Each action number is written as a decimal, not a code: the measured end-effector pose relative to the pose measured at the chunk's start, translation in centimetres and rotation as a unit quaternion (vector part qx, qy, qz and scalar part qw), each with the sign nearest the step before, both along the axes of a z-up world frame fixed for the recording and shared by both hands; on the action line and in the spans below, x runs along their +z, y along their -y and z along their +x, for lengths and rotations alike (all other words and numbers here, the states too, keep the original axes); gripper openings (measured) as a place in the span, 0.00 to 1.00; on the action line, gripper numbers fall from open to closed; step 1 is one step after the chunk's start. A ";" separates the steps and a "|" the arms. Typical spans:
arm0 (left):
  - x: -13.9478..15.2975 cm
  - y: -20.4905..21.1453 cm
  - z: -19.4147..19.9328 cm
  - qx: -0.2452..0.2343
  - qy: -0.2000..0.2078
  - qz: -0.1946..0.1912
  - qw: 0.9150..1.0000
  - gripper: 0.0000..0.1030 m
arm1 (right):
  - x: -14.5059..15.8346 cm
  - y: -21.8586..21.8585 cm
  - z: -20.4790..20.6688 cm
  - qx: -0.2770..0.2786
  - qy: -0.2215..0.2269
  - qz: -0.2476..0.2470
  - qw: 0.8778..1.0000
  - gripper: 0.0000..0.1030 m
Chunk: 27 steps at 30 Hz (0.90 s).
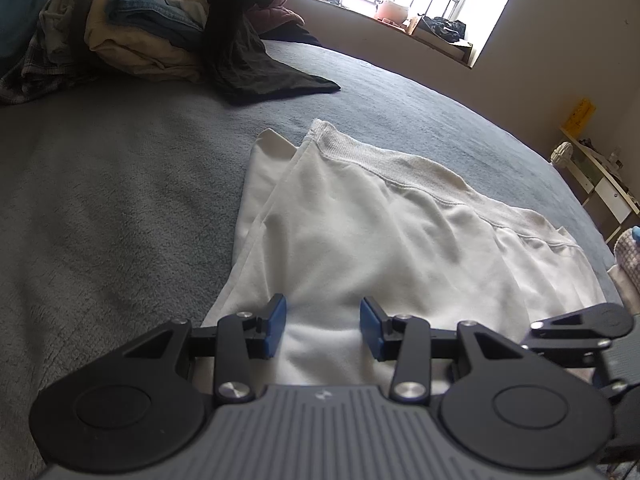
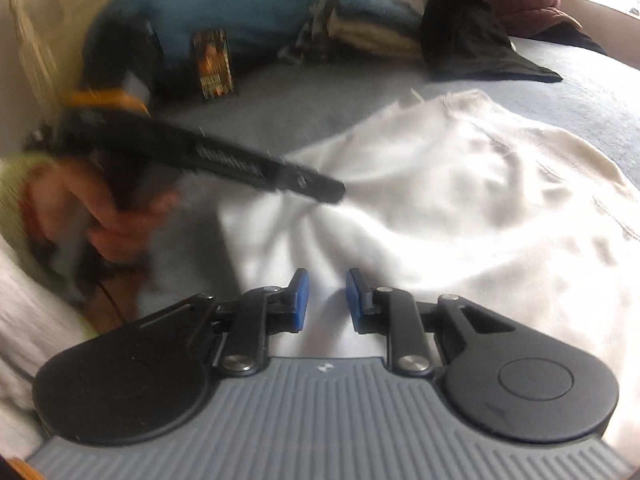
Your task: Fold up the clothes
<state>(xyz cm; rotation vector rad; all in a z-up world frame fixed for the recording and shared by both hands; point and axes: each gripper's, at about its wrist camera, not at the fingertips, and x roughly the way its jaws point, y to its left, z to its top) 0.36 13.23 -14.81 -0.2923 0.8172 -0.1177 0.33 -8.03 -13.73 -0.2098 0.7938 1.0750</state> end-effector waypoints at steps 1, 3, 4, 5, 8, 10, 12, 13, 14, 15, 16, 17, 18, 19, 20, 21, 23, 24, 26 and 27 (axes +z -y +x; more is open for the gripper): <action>0.0 0.0 0.0 -0.001 0.000 0.000 1.000 0.41 | -0.3 -0.1 0.0 -0.002 0.001 0.002 1.000 0.18; 0.0 0.1 0.0 -0.002 0.002 0.002 1.000 0.41 | -0.9 -0.3 0.1 -0.006 0.000 0.008 1.000 0.16; 0.0 0.1 0.0 -0.003 0.002 0.003 1.000 0.42 | -1.0 -0.4 0.2 -0.009 -0.003 0.012 1.000 0.11; 0.0 0.2 0.0 -0.004 0.003 0.004 1.000 0.43 | -1.0 -0.3 0.3 -0.011 -0.013 0.018 1.000 0.05; -0.1 0.3 0.1 -0.007 0.005 0.009 1.000 0.43 | -0.9 0.8 0.2 0.002 -0.067 0.052 0.996 0.00; -0.1 0.4 0.1 -0.008 0.005 0.010 1.000 0.43 | -1.0 1.4 -0.1 0.023 -0.106 0.080 0.991 0.00; -0.1 0.3 0.0 -0.008 0.005 0.008 1.000 0.43 | -1.2 1.9 -0.7 0.050 -0.145 0.102 0.983 0.00; 0.0 0.2 0.0 -0.009 0.004 0.007 1.000 0.43 | -1.3 2.1 -1.1 0.065 -0.167 0.106 0.978 0.00; 0.0 0.2 0.0 -0.008 0.004 0.006 1.000 0.43 | -1.6 2.1 -1.6 0.085 -0.197 0.107 0.971 0.00; 0.0 0.2 0.0 -0.009 0.003 0.004 1.000 0.43 | -1.9 2.2 -2.1 0.108 -0.231 0.105 0.961 0.00; 0.0 0.1 0.0 -0.009 0.003 0.003 1.000 0.43 | -2.4 2.2 -2.7 0.134 -0.267 0.098 0.949 0.00; 0.0 0.1 0.0 -0.010 0.003 0.002 1.000 0.43 | -2.6 2.3 -3.5 0.162 -0.303 0.084 0.935 0.02; 0.1 0.0 0.0 -0.009 0.002 0.000 1.000 0.43 | -2.7 2.3 -4.0 0.179 -0.311 0.062 0.931 0.02; 0.2 -0.1 -0.1 -0.009 0.001 -0.002 1.000 0.43 | -2.7 2.2 -4.4 0.191 -0.308 0.037 0.931 0.03; 0.3 -0.2 -0.1 -0.009 0.000 -0.004 1.000 0.43 | -2.7 2.0 -4.9 0.202 -0.305 0.012 0.931 0.03; 0.5 -0.3 -0.2 -0.008 0.000 -0.006 1.000 0.43 | -2.3 2.2 -4.7 0.197 -0.290 0.006 0.937 0.03; 0.8 -0.5 -0.4 -0.003 -0.002 -0.005 1.000 0.44 | -1.1 2.9 -3.5 0.166 -0.247 0.021 0.954 0.03; 1.0 -0.7 -0.6 0.000 -0.003 -0.004 1.000 0.45 | -0.3 3.4 -2.5 0.136 -0.228 0.044 0.963 0.04; 1.2 -1.0 -1.0 0.004 -0.006 0.001 1.000 0.45 | 0.7 4.4 -0.2 0.056 -0.185 0.085 0.977 0.07; 1.4 -1.1 -1.1 0.007 -0.008 0.005 1.000 0.45 | 1.0 4.8 0.9 0.011 -0.161 0.096 0.982 0.09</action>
